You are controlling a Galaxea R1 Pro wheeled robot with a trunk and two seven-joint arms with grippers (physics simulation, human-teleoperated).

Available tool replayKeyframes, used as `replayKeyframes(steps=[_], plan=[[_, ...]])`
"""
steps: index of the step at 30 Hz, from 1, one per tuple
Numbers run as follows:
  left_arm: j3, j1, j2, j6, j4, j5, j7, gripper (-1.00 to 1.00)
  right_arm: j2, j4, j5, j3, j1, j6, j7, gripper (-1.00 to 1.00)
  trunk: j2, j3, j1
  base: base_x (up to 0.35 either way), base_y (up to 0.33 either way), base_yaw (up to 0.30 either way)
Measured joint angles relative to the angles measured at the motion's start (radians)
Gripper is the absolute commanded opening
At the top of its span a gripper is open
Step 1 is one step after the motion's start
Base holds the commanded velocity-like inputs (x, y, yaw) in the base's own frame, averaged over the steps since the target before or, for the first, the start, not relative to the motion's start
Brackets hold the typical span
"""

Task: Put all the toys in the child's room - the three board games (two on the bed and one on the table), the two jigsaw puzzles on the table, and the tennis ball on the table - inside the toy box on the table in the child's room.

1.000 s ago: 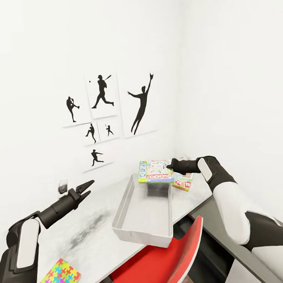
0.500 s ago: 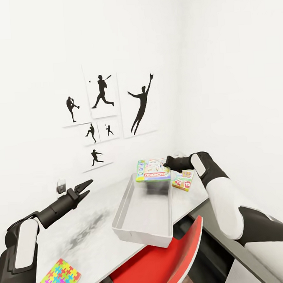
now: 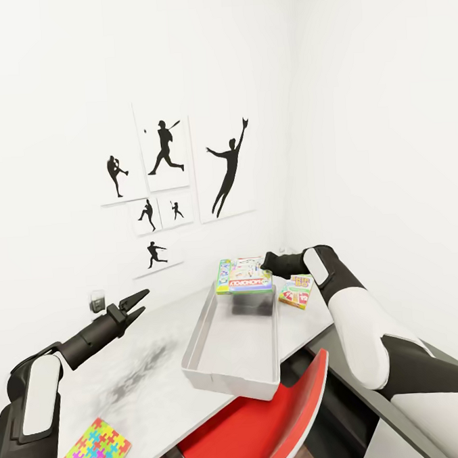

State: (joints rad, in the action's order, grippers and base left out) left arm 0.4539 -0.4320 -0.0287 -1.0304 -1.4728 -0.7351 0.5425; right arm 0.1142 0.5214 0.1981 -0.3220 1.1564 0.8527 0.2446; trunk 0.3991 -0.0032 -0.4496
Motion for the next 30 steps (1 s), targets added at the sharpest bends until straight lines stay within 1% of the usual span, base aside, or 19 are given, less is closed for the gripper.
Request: replayKeyframes(steps=[14, 22, 24, 27, 29, 30], plan=[[0.001, 0.001, 0.0, 0.0, 0.0, 0.001, -0.001, 1.0, 0.001, -0.001, 0.005, -0.003, 0.004, 0.002, -0.007, -1.0, -0.002, -0.019, 0.0, 0.0, 0.0, 0.008], [0.001, 0.001, 0.004, 0.0, -0.002, 0.006, -0.018, 1.0, 0.001, -0.001, 0.005, -0.003, 0.009, 0.003, -0.013, -1.0, -0.002, -0.031, 0.0, 0.0, 0.0, 0.055], [0.0, -0.001, 0.008, 0.0, -0.005, 0.006, -0.034, 1.0, 0.002, -0.003, 0.005, -0.003, 0.016, 0.004, -0.026, -1.0, -0.002, -0.035, 0.0, 0.0, 0.0, 0.072], [-0.003, -0.008, 0.013, -0.005, -0.008, 0.002, -0.086, 1.0, 0.003, -0.007, 0.006, -0.004, 0.031, 0.004, -0.061, -1.0, -0.002, -0.039, 0.0, 0.0, 0.0, 0.076], [-0.004, -0.015, 0.019, -0.008, -0.008, -0.011, -0.13, 1.0, 0.004, -0.009, 0.011, -0.004, 0.038, 0.004, -0.082, -1.0, -0.002, -0.043, 0.0, 0.0, 0.0, 0.078], [-0.005, -0.018, 0.022, -0.009, -0.008, -0.024, -0.15, 1.0, 0.004, -0.009, 0.015, -0.004, 0.04, 0.005, -0.09, -1.0, -0.002, -0.044, 0.0, 0.0, 0.0, 0.079]])
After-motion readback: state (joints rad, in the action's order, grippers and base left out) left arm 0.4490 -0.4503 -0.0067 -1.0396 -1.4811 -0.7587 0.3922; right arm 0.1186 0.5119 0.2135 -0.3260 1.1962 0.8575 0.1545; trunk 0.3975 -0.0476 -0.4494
